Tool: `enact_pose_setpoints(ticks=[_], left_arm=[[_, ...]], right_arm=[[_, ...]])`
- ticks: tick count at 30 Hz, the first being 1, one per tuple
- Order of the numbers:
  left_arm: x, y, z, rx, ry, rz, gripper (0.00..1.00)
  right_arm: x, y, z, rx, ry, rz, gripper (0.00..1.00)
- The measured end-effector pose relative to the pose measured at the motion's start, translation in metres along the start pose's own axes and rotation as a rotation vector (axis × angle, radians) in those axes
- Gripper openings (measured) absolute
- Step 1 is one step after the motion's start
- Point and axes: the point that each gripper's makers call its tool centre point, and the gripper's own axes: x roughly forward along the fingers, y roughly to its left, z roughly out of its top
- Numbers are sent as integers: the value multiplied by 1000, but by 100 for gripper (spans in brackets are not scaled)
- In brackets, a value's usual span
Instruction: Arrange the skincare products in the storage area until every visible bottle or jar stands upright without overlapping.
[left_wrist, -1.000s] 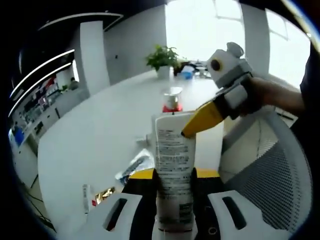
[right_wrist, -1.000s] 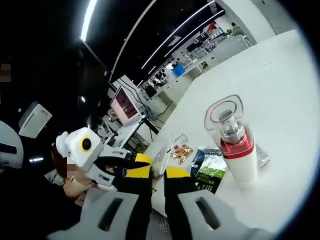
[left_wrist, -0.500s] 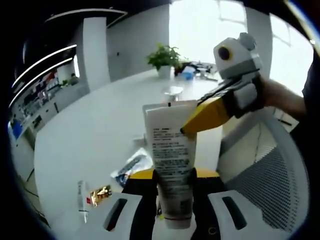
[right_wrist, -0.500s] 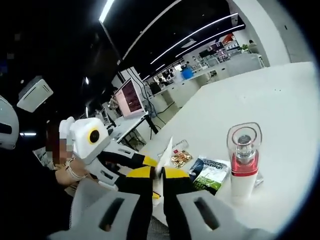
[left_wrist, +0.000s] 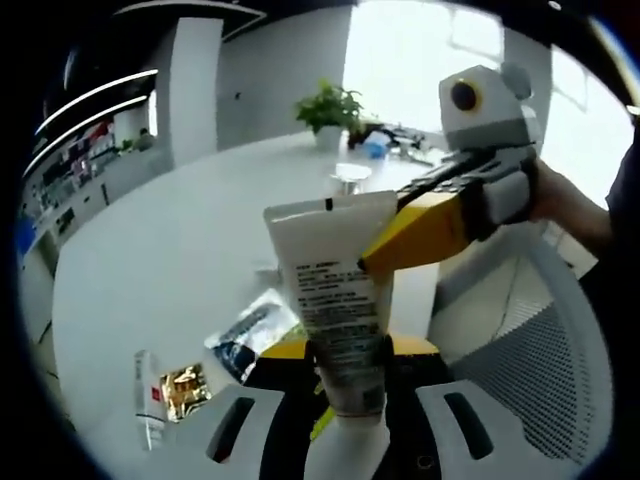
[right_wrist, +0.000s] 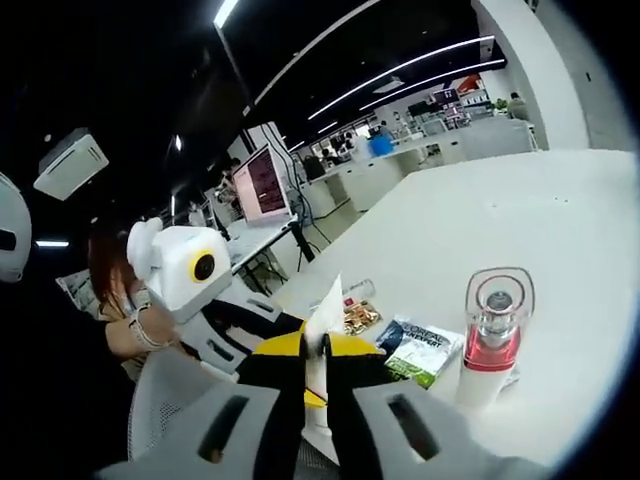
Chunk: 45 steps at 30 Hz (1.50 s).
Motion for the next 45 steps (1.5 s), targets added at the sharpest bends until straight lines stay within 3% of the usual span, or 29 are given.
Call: enact_pose_setpoints(ticks=[26, 36, 45], left_arm=[[7, 22, 12, 45, -35, 61, 22], [10, 29, 16, 87, -59, 108, 22], [6, 29, 13, 73, -39, 106, 23]], right_arm=[[12, -21, 19, -96, 1, -64, 4], [15, -21, 20, -160, 18, -95, 5], [17, -12, 18, -180, 33, -81, 6]])
